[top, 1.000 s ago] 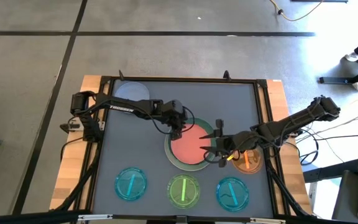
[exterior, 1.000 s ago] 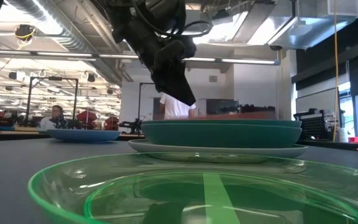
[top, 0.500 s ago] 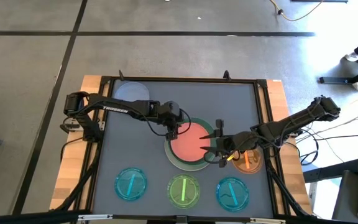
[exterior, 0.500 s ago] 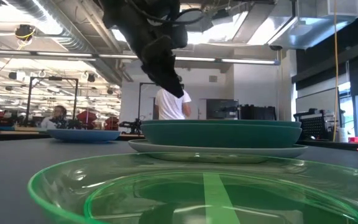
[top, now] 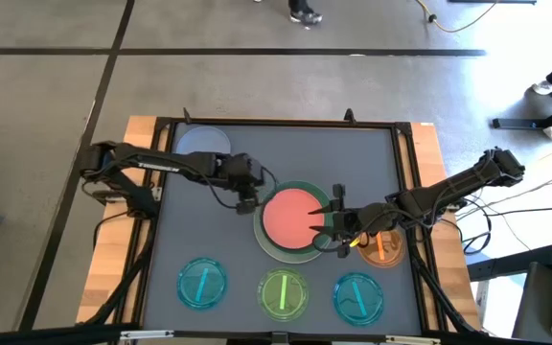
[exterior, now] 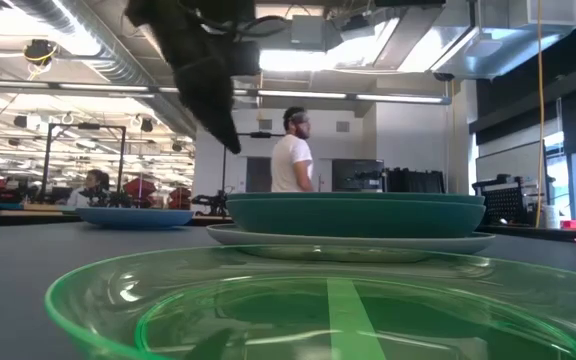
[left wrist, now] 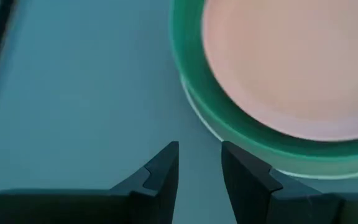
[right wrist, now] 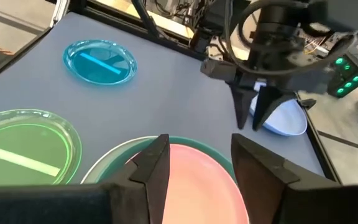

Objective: Stack plastic plates
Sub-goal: Stack the gray plate on the light orange plate

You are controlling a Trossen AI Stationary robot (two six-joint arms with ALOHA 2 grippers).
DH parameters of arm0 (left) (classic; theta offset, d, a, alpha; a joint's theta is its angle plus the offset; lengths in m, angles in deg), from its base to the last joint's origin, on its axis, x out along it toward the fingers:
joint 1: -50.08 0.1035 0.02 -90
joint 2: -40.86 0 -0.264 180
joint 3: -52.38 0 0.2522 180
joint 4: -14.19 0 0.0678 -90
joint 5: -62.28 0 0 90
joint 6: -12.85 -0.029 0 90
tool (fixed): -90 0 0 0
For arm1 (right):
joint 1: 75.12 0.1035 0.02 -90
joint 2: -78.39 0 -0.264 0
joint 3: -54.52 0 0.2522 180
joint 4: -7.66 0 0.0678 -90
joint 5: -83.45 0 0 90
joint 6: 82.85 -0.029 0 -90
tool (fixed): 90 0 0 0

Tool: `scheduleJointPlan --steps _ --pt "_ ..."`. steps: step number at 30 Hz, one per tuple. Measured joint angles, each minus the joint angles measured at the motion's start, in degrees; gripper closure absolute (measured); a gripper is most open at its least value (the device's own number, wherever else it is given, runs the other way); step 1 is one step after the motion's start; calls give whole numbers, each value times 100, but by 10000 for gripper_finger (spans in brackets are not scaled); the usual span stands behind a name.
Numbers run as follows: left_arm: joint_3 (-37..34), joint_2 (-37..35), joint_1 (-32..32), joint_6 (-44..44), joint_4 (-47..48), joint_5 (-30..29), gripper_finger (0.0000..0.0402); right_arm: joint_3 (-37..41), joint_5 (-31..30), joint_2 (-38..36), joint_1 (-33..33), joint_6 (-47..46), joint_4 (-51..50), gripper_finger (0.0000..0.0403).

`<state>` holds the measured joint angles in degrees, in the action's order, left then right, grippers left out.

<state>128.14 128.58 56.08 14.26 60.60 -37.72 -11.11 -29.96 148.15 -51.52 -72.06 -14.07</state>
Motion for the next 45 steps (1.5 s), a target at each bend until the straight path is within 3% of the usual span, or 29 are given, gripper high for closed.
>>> scheduleJointPlan --steps 5,14,28,33,45 --pt "-657 -675 255 286 -45 -35 287 0 -7 0 0 40 -42 242" --pt "-1592 -1552 864 857 243 -707 287 0 -10 0 0 137 52 242" --pt "-2048 -1306 1874 1049 -46 -692 287 0 -13 0 0 192 44 242" --pt "-2244 -1189 1963 1023 -591 -396 287 0 -13 0 0 192 44 242" --pt "-2698 -1087 2036 1002 -1375 -546 287 0 -13 0 0 196 44 242"
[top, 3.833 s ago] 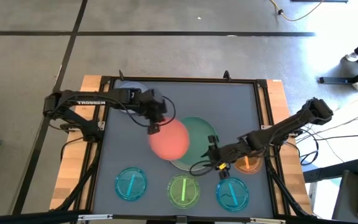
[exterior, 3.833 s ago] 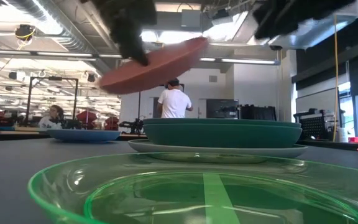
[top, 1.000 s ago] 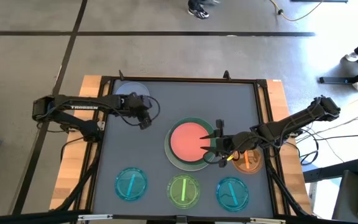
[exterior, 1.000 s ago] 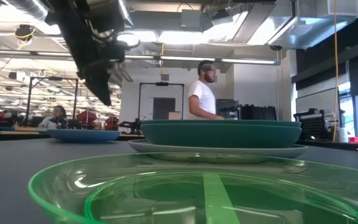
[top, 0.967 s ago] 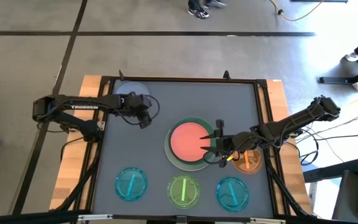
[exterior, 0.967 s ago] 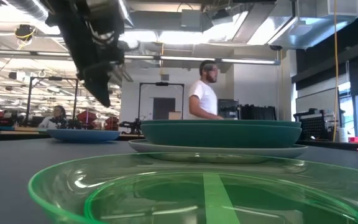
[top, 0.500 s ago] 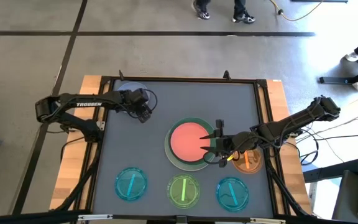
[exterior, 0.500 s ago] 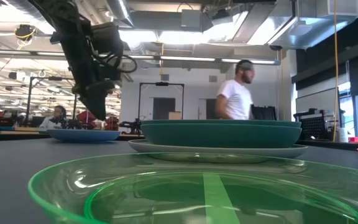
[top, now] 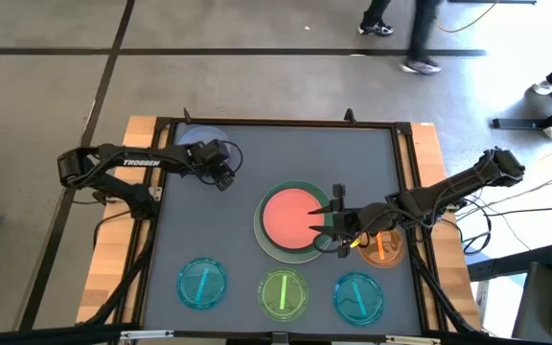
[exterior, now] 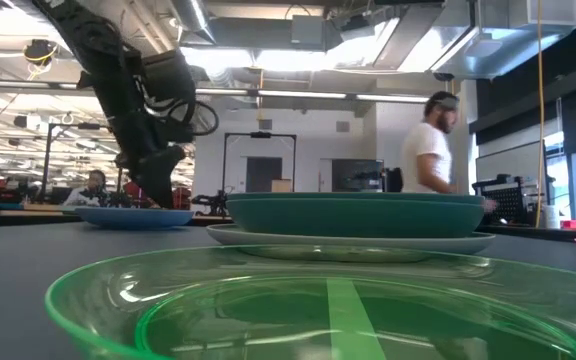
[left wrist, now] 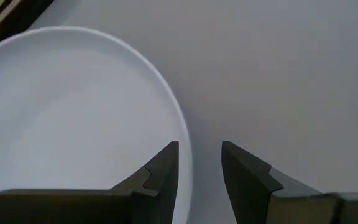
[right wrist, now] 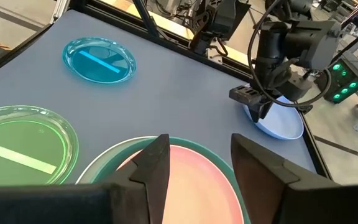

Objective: Stack plastic plates
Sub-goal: Stack the gray plate on the light orange plate

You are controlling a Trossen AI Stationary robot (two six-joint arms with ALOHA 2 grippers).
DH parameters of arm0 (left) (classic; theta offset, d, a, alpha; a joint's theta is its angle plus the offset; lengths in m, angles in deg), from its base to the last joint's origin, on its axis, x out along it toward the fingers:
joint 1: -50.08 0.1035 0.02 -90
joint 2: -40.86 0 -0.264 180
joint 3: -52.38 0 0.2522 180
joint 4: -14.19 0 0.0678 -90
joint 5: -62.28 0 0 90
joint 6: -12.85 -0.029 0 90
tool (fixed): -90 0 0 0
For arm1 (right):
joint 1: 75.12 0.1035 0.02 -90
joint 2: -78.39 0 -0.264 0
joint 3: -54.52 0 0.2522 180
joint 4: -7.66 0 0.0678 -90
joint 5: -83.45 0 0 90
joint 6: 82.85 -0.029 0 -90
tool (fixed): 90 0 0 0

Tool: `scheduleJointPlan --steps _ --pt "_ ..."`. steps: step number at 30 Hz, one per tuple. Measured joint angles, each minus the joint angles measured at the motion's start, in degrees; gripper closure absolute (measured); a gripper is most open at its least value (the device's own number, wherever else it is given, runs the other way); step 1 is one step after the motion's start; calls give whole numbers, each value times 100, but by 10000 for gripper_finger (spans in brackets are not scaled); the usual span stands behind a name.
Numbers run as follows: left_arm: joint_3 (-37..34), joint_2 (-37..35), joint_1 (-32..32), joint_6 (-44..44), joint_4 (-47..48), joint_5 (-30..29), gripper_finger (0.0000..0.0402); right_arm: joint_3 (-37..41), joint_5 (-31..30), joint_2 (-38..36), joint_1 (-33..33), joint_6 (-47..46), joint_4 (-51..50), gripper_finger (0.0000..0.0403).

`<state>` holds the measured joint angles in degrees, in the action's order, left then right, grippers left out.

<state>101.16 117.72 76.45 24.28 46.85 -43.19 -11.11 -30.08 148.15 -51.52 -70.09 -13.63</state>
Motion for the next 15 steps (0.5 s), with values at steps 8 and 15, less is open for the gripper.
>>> scheduleJointPlan --steps 8,15 --pt "-250 0 282 -150 -214 3 287 0 0 0 0 4 0 242" --pt "-366 0 305 -589 -245 258 287 0 -2 0 0 101 -1 242"
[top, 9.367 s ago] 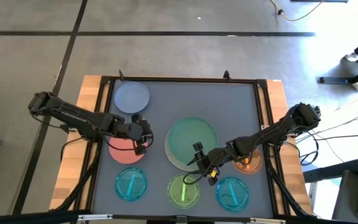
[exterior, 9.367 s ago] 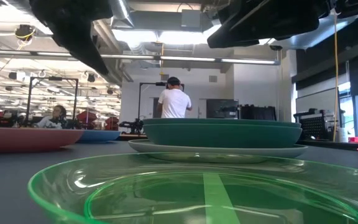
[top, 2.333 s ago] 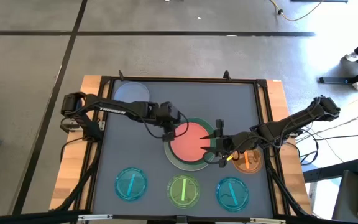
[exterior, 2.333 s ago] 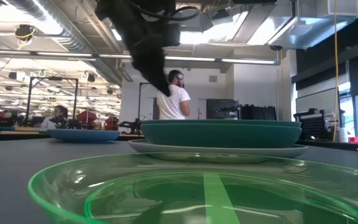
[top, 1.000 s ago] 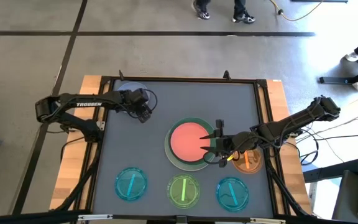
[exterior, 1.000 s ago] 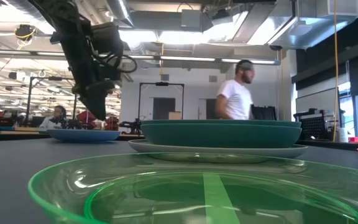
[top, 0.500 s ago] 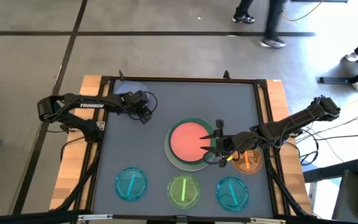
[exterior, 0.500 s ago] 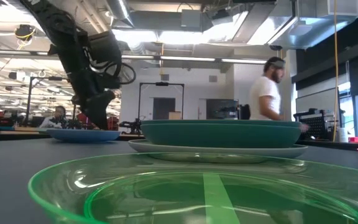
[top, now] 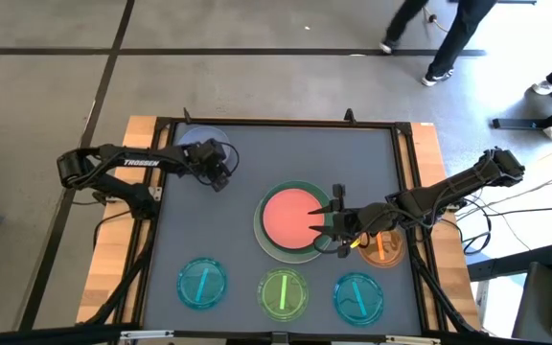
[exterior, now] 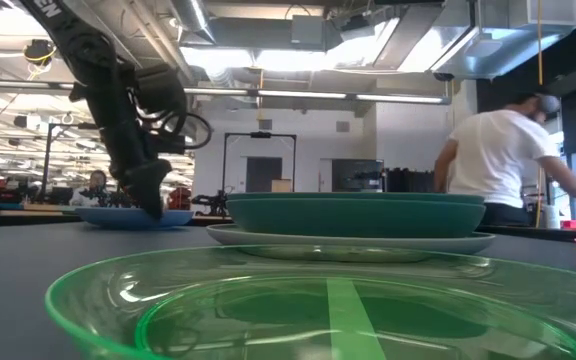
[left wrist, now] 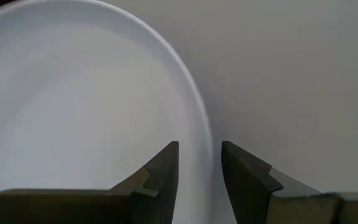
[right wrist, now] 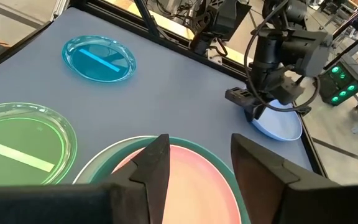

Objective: Stack plastic plates
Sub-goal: Stack the gray plate on the light orange plate

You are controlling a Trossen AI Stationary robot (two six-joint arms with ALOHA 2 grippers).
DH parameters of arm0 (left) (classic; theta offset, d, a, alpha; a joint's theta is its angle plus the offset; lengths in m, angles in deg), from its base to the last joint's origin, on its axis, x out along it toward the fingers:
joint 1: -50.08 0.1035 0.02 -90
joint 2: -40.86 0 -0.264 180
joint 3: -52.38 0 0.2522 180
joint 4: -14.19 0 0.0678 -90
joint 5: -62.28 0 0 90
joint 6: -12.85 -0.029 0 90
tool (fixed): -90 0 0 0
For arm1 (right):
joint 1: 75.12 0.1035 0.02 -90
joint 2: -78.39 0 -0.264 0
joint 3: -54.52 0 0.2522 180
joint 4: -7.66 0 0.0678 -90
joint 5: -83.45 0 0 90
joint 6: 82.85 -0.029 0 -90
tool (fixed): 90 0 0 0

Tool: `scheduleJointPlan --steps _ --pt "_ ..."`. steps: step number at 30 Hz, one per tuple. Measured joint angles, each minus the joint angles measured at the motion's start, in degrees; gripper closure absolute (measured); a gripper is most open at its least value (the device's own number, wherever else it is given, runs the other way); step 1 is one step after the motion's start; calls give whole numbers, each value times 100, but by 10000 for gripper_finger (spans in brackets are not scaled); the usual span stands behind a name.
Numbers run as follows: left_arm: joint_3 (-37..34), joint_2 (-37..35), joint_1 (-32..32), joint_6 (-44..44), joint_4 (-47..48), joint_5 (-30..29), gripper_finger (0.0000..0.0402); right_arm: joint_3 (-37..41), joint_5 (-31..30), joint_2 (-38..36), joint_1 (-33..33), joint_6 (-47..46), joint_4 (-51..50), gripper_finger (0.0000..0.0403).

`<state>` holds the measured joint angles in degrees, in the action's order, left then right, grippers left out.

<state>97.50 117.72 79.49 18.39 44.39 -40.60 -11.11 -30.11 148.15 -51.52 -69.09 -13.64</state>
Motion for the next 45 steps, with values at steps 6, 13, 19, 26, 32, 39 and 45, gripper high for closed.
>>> scheduleJointPlan --steps 6,13,19,26,32,39,45 --pt "-105 0 -7 -174 -54 87 292 0 0 0 0 -2 1 242" --pt "-105 0 -7 -381 -81 152 345 0 2 0 0 -4 -1 242" --pt "-103 -7 -11 -731 -89 118 394 0 1 0 0 -9 -1 242" --pt "-102 -7 -61 -780 -84 78 394 0 2 0 0 -15 -1 242" --pt "61 -4 -359 -776 28 -117 397 0 0 0 0 -15 1 242" --pt "356 -2 -850 -723 85 -245 394 0 0 0 0 -17 6 242" --pt "710 -2 -1358 -714 116 -269 393 0 2 0 0 -17 12 242"
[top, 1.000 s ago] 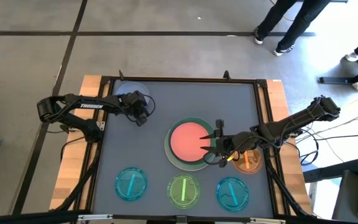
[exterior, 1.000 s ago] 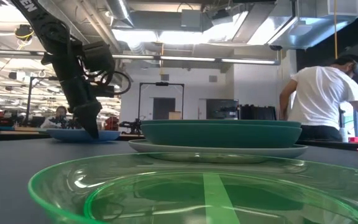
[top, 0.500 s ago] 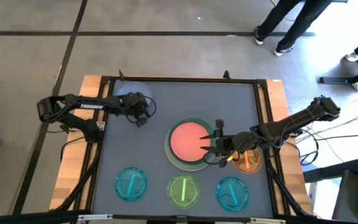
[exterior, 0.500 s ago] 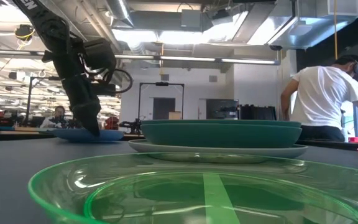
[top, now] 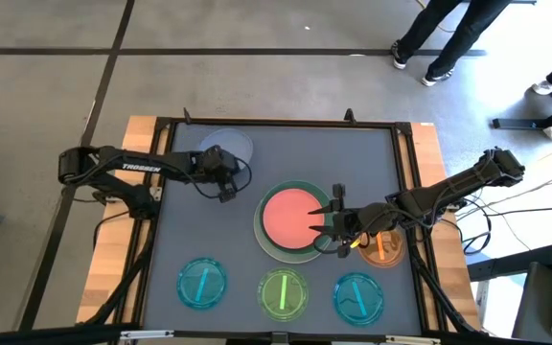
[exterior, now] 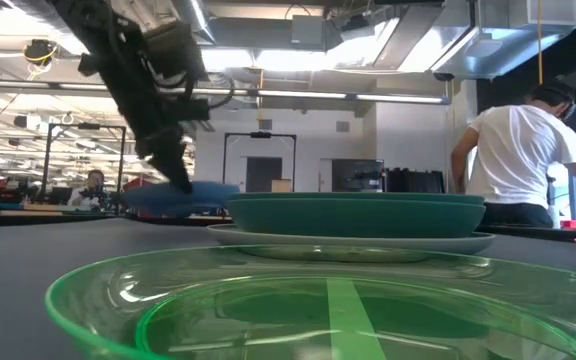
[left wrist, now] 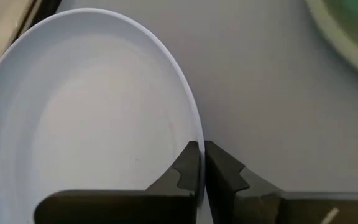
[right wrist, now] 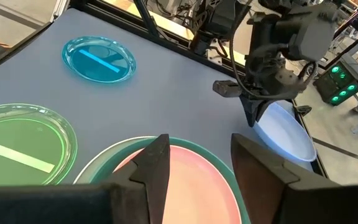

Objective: Stack plastic plates
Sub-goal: Stack the gray plate on the light orange plate

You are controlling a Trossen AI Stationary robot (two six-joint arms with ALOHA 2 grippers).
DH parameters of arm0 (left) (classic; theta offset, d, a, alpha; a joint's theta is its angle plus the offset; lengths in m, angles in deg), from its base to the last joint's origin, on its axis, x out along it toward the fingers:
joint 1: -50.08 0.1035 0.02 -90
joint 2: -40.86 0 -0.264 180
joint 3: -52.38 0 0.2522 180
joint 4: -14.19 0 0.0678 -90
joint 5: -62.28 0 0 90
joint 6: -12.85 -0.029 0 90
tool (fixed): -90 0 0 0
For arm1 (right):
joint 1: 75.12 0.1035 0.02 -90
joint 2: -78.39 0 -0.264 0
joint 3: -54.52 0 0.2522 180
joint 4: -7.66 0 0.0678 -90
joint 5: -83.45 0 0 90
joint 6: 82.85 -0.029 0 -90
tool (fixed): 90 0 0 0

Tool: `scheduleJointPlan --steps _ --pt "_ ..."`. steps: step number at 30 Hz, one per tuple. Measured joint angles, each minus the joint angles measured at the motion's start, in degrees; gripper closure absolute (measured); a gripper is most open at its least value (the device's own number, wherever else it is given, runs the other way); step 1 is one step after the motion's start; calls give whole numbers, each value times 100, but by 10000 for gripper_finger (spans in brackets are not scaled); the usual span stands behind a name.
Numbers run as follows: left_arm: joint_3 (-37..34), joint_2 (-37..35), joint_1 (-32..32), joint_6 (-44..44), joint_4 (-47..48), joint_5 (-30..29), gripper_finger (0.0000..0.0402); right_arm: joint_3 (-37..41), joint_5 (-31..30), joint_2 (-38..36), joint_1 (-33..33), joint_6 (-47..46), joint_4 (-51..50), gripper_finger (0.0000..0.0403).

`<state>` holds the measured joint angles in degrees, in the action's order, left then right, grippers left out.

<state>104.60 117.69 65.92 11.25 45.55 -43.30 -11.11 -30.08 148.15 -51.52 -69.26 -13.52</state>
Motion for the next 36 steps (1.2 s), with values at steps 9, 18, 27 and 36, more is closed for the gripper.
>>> scheduleJointPlan --steps 9,18,27,36 --pt "520 0 -859 13 -171 -17 393 0 -2 0 0 0 6 242" --pt "632 0 -1556 203 -811 -11 392 0 -1 0 -1 0 4 242" --pt "623 102 -2179 -44 -1778 0 392 0 -2 0 0 0 4 242" --pt "619 683 -2600 -66 -2767 202 392 0 0 -2 -1 1 -10 242"
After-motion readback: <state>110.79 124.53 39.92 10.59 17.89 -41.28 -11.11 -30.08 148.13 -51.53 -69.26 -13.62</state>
